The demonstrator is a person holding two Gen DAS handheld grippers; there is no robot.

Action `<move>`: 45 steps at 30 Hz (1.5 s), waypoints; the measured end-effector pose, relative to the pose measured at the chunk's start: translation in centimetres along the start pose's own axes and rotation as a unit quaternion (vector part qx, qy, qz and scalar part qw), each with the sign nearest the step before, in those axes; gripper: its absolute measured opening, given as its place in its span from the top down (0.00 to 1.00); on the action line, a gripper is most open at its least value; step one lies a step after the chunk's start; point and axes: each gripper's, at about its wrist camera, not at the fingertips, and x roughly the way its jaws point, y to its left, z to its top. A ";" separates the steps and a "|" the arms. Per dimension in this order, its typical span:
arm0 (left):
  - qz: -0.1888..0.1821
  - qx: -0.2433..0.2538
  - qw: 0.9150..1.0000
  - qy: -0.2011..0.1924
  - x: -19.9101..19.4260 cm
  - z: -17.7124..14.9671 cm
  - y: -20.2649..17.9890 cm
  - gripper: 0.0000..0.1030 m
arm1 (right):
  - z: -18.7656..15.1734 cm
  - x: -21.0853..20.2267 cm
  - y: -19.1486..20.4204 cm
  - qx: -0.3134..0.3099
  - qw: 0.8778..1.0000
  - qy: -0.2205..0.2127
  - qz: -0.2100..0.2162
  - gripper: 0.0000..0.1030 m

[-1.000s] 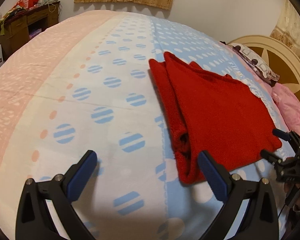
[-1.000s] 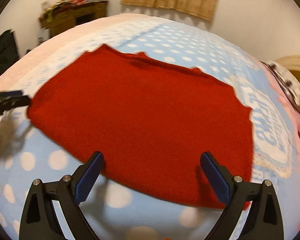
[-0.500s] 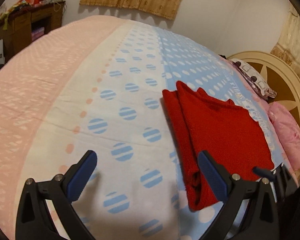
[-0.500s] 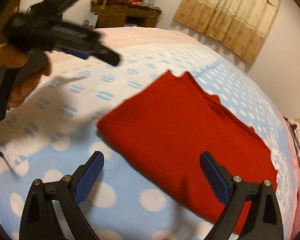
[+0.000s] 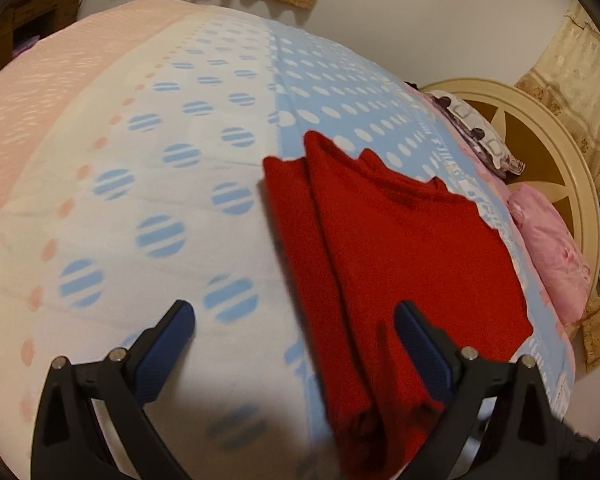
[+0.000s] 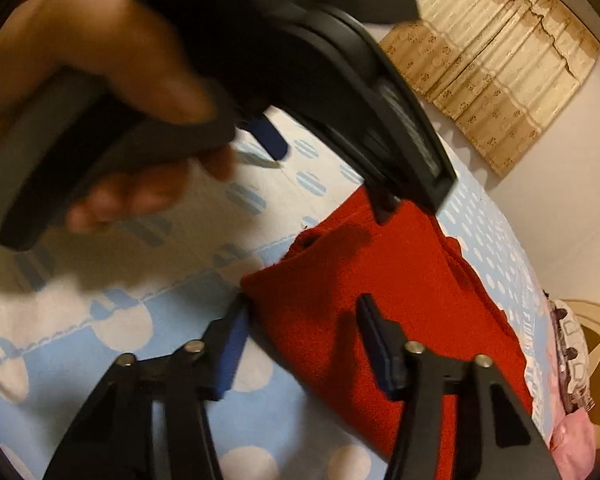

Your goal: Fold small clothes

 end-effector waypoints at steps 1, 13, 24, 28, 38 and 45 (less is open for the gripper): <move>-0.005 -0.002 1.000 0.001 0.4 0.4 -0.1 0.02 | 0.0 0.0 0.1 -0.002 1.000 -0.001 -0.004 0.53; -0.012 0.015 1.000 -0.013 3.4 2.6 -1.0 0.45 | -0.5 0.4 -0.8 0.024 1.000 0.002 0.011 0.70; -0.076 -0.014 0.997 -0.017 2.4 3.5 -1.2 0.87 | -0.5 -1.4 -3.3 0.059 0.997 -0.016 0.042 0.86; -0.092 -0.007 0.995 -0.036 0.9 4.3 -2.7 0.87 | -1.0 -2.4 -4.2 0.070 0.996 -0.026 0.042 0.87; -0.119 0.023 0.991 -0.064 -0.6 5.9 -8.0 0.88 | -2.8 -6.0 -8.9 0.110 0.992 -0.059 0.007 0.88; -0.131 0.033 0.989 -0.062 0.5 6.6 -11.5 0.88 | -5.6 -8.1 -13.1 0.145 0.987 -0.063 -0.016 0.88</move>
